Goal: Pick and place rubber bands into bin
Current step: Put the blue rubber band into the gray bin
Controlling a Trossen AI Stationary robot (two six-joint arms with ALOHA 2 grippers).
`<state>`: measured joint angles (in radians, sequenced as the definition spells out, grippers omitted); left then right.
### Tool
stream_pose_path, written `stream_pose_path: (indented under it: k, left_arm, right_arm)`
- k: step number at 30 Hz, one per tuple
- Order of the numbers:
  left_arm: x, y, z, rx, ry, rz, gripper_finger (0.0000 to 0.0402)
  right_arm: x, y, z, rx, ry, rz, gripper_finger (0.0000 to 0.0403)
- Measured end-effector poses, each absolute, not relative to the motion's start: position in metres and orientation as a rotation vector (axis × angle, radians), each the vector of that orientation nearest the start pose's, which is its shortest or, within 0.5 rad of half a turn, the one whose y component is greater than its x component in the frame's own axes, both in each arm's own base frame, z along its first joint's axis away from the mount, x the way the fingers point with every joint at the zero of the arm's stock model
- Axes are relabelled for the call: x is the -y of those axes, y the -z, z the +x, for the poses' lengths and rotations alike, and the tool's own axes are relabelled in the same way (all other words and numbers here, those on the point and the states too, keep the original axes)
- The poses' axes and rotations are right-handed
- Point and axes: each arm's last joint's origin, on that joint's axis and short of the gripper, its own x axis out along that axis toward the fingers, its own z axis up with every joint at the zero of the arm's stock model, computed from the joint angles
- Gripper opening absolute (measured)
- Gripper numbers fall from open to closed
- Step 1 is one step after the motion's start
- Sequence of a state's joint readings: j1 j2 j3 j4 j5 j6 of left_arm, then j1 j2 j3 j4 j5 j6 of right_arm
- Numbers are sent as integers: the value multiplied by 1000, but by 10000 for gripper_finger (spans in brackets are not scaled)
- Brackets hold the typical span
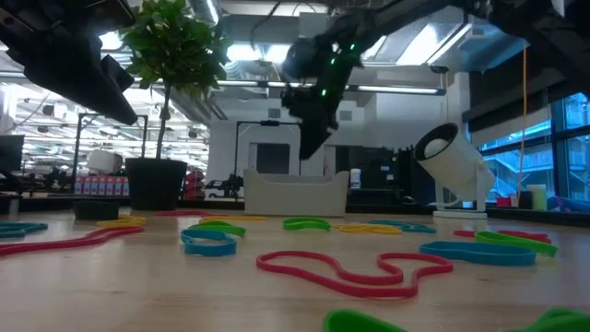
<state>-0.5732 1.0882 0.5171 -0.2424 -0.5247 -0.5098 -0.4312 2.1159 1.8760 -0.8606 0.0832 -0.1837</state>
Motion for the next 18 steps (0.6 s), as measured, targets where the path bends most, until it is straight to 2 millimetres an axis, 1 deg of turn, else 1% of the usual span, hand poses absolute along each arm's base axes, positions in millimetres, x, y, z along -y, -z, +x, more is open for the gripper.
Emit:
stream_pose_path:
  k: [4, 6, 7, 9, 11, 15, 18]
  left_arm:
    - [97, -188, 176, -674, -124, -71, 2]
    - [97, -189, 176, -675, -121, -73, 3]
    - [97, -189, 176, -674, -121, -74, 2]
    - [97, -189, 177, -666, -129, -72, 1]
    - [96, -190, 177, -660, -138, -85, 1]
    - [99, -198, 181, -652, -139, -104, 2]
    - [103, -205, 187, -659, -125, -67, 1]
  right_arm:
    - [175, -268, 400, -1045, 362, -1, 52]
    - [165, -278, 389, -1000, 369, 3, 18]
    - [159, -282, 382, -976, 368, 0, 10]
    - [142, -286, 367, -933, 369, 4, 10]
    - [123, -286, 349, -882, 369, 28, 11]
    - [73, -277, 310, -746, 313, 67, 4]
    - [37, -259, 278, -635, 286, 64, 4]
